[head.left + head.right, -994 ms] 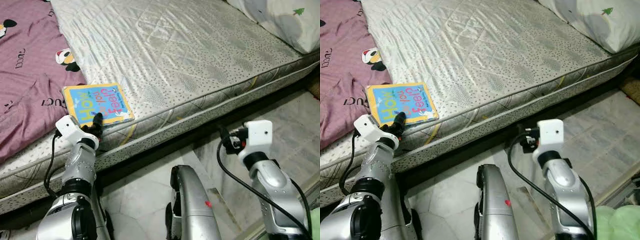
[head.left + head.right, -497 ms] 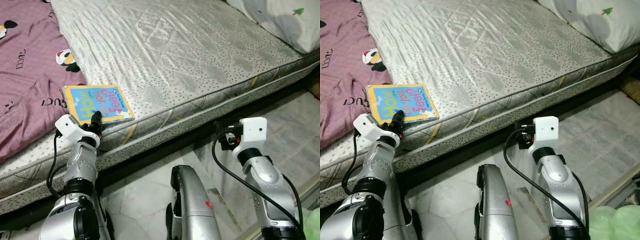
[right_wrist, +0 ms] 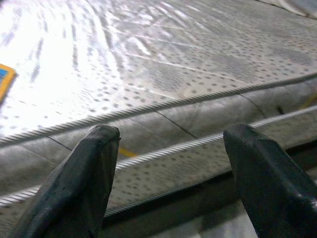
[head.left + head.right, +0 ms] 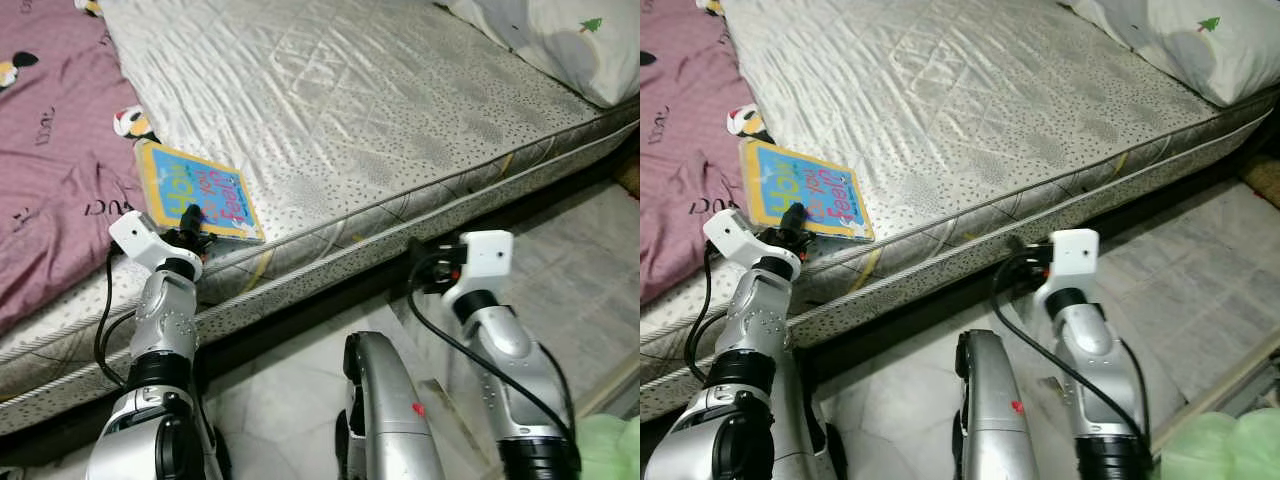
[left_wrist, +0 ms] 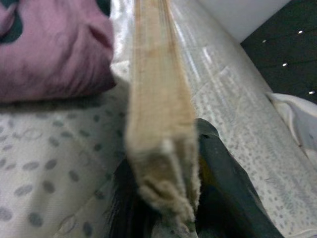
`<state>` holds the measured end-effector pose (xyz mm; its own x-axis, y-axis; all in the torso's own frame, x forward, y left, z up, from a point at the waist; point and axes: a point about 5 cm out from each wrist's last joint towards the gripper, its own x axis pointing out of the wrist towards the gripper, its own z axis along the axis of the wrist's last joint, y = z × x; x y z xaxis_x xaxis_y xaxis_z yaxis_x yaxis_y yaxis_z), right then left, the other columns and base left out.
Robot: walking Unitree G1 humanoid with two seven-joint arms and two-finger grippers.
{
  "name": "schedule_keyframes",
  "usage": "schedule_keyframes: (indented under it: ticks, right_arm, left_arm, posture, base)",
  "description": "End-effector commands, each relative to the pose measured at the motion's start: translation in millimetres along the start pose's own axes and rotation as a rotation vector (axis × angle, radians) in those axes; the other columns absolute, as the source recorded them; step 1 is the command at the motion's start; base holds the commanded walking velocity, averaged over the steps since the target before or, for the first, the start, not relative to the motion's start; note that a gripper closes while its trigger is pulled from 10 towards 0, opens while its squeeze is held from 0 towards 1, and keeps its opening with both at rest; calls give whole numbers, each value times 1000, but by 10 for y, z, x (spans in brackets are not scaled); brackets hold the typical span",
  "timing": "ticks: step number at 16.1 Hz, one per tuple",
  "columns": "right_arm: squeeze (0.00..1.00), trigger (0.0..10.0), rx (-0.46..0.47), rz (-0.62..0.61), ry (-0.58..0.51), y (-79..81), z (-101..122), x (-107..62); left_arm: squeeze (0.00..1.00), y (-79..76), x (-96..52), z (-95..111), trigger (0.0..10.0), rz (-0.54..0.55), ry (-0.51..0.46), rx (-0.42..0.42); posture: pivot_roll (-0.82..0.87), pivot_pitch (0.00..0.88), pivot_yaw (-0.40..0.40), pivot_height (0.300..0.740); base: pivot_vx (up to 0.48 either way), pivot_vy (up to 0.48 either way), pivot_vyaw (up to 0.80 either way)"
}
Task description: Clean up the room
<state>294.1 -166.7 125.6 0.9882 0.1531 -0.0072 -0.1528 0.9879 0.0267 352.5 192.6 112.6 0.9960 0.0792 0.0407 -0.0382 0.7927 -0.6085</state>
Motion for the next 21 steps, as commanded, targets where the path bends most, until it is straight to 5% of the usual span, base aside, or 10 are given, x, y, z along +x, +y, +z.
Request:
schedule_keyframes:
  ticks: [1,9,13,19,20,21]
  right_arm:
    - [0,10000,17,4,3,13,-36,16]
    - [0,10000,95,-11,-54,147,-30,182]
    - [0,10000,120,0,-82,184,-5,243]
    - [0,10000,184,71,-133,324,72,297]
    - [0,10000,184,76,-134,333,75,295]
    - [0,10000,188,77,-135,328,76,298]
  left_arm:
    - [0,17,-14,113,0,-2,-47,19]
    - [0,-320,-226,550,0,-134,-249,339]
    - [0,-581,-485,486,0,-221,-272,467]
    - [0,-479,-717,296,0,-207,-188,603]
    - [0,-472,-739,287,588,-203,-182,617]
    - [0,-450,-766,251,10000,-188,-167,638]
  posture:
    - [-74,72,-38,505]
    - [-20,0,17,505]
    - [3,0,20,505]
    - [18,0,-1,549]
    - [18,0,-1,559]
    - [6,0,3,569]
  base:
    - [0,0,0]
    - [0,0,0]
    - [0,0,0]
    - [0,0,0]
    - [0,0,0]
    - [0,0,0]
